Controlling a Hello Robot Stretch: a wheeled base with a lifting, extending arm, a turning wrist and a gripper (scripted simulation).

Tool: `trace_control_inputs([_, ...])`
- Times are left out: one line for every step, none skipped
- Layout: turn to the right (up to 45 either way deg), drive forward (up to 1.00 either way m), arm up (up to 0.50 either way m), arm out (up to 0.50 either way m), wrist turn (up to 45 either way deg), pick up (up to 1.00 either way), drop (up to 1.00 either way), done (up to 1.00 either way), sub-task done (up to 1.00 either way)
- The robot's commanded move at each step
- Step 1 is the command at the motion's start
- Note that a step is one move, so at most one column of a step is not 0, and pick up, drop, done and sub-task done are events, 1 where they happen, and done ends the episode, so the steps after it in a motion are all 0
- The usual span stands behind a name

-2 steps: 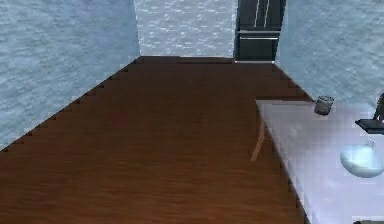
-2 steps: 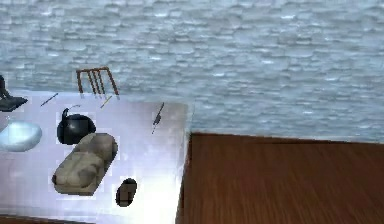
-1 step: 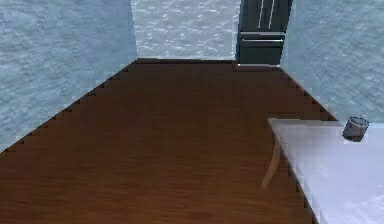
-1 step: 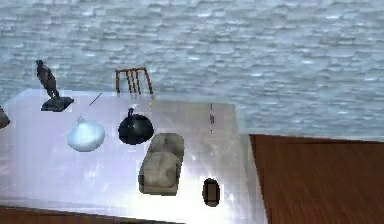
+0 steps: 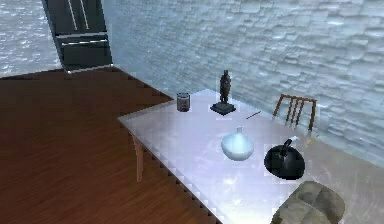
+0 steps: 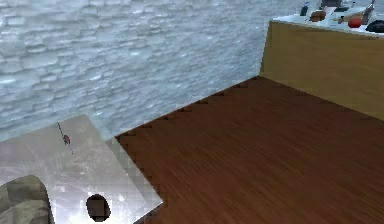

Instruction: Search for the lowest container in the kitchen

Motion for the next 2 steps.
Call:
trace_control_inputs([12.0, 0.00, 0.00, 0.00, 0.0, 0.00, 0.00, 0.00, 0.00])
trace_control_inputs([0.0, 0.00, 0.00, 0.00, 0.0, 0.00, 0.00, 1.00, 0.00])
